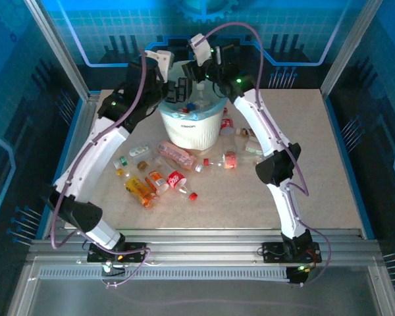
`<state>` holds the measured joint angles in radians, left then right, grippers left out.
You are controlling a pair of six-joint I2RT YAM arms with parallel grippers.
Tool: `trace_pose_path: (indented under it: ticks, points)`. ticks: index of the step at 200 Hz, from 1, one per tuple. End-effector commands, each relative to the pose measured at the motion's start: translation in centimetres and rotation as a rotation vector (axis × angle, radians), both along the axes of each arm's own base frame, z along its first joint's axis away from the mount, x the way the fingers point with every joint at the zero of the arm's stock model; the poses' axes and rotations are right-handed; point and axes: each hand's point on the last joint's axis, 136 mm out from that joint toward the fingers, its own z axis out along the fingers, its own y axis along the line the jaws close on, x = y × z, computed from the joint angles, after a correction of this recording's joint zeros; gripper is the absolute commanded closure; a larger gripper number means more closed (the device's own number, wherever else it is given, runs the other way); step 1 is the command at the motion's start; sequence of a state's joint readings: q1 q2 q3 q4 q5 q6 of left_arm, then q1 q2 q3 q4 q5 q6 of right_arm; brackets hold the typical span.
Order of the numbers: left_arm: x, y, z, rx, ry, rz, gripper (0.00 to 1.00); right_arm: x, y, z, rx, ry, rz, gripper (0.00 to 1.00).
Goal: Put the plastic bottles in the bin
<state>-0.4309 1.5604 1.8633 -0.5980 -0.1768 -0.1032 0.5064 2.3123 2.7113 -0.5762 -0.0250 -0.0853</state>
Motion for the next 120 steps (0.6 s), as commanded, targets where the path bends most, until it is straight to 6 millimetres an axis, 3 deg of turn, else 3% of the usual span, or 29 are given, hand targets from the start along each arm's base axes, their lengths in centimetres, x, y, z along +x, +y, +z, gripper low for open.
trace_pose_path:
  ticks: [1, 38, 63, 79, 120]
  points:
    - [-2.7, 1.5, 2.3, -0.032, -0.031, 0.004, 0.1, -3.4, -2.1, 7.6, 0.058, -0.109, -0.019, 0.54]
    - [-6.5, 2.8, 3.0, -0.024, -0.018, -0.018, 0.12, -8.2, -2.1, 11.3, 0.075, -0.126, 0.024, 0.57]
    - [-9.7, 3.9, 1.3, 0.01, 0.044, -0.039, 0.13, -12.4, -2.1, 11.8, 0.067, -0.053, 0.076, 0.56]
    - [-11.8, 4.8, -0.5, 0.027, 0.087, -0.037, 0.14, -15.1, -2.2, 10.7, 0.065, 0.044, 0.108, 0.55]
    - [-16.5, 6.6, -7.1, 0.031, 0.238, -0.027, 0.16, -20.3, -4.3, 2.6, 0.137, 0.404, 0.053, 0.54]
